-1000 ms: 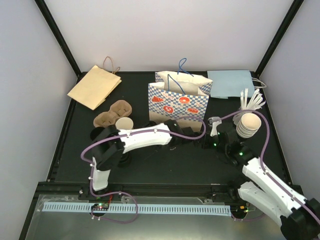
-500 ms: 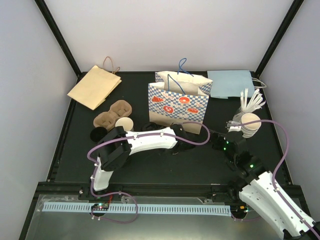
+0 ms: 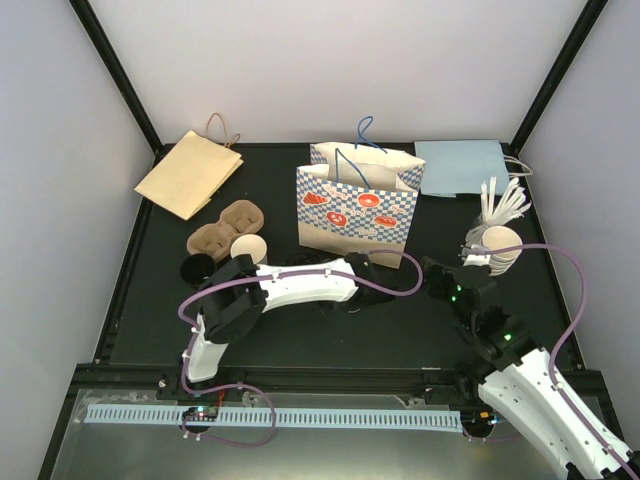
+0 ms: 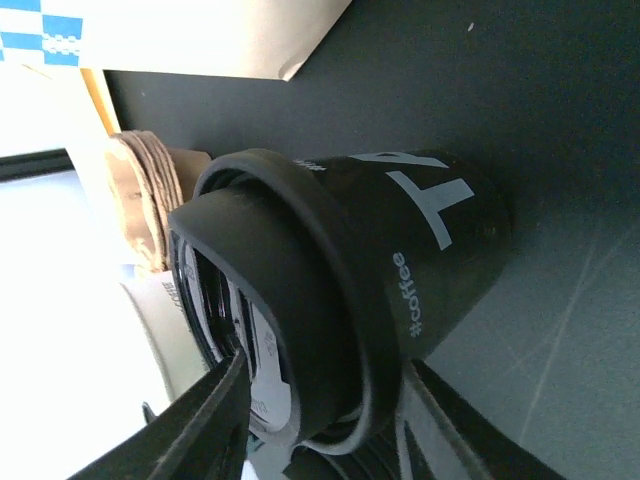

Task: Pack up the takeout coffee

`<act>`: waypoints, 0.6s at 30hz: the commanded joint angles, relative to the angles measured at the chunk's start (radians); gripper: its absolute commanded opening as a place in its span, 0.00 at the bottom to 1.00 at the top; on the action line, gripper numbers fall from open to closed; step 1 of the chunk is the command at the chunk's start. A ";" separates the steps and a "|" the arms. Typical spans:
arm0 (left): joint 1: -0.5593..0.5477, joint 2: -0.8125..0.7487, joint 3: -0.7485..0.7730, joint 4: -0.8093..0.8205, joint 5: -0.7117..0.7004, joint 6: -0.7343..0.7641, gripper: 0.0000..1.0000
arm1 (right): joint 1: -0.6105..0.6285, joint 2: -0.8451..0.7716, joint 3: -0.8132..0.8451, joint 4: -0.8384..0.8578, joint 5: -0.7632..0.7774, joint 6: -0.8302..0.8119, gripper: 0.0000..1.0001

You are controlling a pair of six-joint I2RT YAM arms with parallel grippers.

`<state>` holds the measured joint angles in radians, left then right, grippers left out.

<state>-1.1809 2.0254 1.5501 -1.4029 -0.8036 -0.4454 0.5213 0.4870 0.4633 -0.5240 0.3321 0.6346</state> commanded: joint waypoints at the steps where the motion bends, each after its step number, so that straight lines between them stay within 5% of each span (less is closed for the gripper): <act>1: -0.009 0.003 0.038 0.022 0.049 0.011 0.47 | -0.001 -0.017 0.007 -0.003 0.050 0.013 1.00; 11: -0.017 -0.058 0.070 0.043 0.121 0.040 0.72 | 0.000 0.007 0.023 0.015 0.012 -0.007 1.00; 18: -0.016 -0.198 0.047 0.165 0.307 0.104 0.95 | 0.000 0.037 0.045 0.021 -0.029 -0.020 1.00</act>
<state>-1.1873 1.9404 1.5749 -1.3193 -0.6147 -0.3828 0.5213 0.5198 0.4725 -0.5232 0.3210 0.6277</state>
